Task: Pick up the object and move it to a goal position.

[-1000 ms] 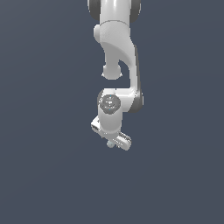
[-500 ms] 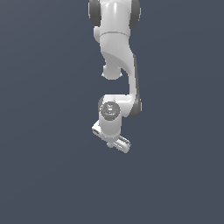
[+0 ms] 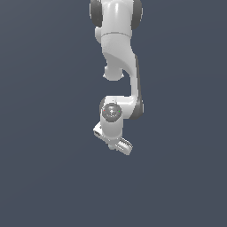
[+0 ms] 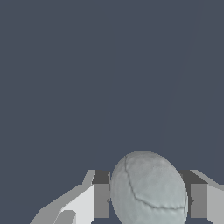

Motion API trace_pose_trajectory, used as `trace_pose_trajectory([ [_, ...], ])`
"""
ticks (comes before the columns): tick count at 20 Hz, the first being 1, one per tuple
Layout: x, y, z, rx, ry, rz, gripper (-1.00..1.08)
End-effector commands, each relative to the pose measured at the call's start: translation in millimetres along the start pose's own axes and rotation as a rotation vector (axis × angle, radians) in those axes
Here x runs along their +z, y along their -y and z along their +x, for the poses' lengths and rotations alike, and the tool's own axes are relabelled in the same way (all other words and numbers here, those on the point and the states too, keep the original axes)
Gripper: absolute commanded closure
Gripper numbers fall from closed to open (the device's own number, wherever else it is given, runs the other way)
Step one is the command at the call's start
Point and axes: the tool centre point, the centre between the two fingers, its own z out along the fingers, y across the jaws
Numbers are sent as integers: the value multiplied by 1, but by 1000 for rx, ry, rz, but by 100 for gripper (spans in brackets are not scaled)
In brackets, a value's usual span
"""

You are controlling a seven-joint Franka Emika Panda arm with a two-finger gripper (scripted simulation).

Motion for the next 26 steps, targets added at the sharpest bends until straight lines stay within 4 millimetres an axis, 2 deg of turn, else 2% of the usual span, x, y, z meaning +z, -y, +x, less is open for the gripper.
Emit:
trace_pose_trajectory([
  [1,0,0,0,0,0,0,108],
  [10,-14,7,-15,0,0,0,108],
  [21,-69,35,-71,0,0,0,108],
  [26,-87,45,-89,0,0,0,108],
])
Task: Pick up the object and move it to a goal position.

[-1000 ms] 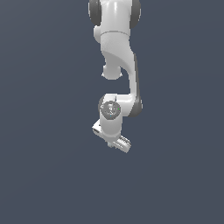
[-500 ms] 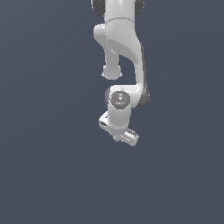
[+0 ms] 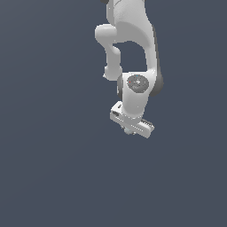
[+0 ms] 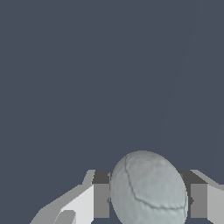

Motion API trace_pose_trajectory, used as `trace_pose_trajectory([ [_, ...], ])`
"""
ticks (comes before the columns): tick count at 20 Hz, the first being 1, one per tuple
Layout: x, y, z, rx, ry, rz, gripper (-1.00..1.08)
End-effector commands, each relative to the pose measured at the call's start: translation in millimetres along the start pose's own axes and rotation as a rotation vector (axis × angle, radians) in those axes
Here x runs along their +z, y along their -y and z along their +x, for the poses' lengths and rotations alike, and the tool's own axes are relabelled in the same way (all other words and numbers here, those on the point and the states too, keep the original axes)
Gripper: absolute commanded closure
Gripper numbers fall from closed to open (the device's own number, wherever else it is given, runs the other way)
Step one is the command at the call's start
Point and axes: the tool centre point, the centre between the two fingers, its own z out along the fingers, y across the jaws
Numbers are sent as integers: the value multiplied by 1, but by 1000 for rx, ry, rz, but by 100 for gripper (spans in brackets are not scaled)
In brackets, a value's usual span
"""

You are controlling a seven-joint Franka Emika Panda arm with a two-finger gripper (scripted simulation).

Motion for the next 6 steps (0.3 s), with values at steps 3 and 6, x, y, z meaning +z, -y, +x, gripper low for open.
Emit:
trace_pose_trajectory([
  [3,-11,6,-11,1,0,0,108],
  [6,-14,7,-13,1,0,0,108],
])
